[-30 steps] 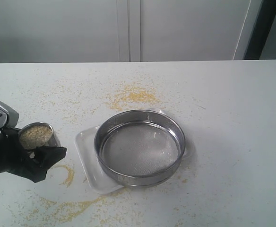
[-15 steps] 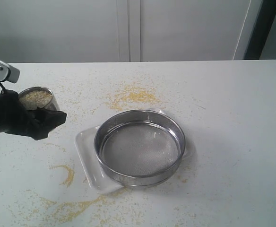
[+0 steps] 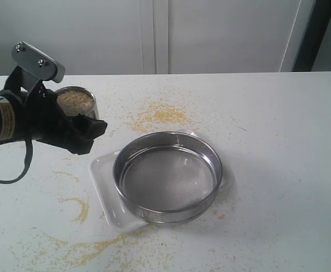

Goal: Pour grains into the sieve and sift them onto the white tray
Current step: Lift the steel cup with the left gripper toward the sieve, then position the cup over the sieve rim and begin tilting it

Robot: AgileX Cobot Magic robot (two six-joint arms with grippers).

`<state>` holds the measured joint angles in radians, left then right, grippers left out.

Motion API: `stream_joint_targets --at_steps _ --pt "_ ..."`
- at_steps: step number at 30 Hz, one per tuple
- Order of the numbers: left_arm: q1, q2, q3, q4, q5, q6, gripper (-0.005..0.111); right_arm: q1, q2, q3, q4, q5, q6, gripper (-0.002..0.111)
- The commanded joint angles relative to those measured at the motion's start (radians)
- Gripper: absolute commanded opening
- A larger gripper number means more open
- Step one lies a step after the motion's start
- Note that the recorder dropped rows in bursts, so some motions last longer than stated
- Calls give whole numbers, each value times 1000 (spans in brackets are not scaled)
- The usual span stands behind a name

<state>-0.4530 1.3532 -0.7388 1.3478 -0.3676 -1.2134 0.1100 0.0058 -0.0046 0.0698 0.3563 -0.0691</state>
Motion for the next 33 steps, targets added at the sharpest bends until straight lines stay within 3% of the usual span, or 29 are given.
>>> stream_joint_targets --at_steps 1,8,18,33 --pt "-50 6 -45 7 3 -36 0 -8 -6 5 -2 -6 -4 0" --pt "-123 88 -127 10 9 -93 0 -8 -6 5 -2 -6 -4 0" --pt "-235 210 -232 110 147 -108 0 -8 -6 5 -2 -6 -4 0" --pt "-257 277 -275 286 189 -108 0 -8 -6 5 -2 -6 -4 0"
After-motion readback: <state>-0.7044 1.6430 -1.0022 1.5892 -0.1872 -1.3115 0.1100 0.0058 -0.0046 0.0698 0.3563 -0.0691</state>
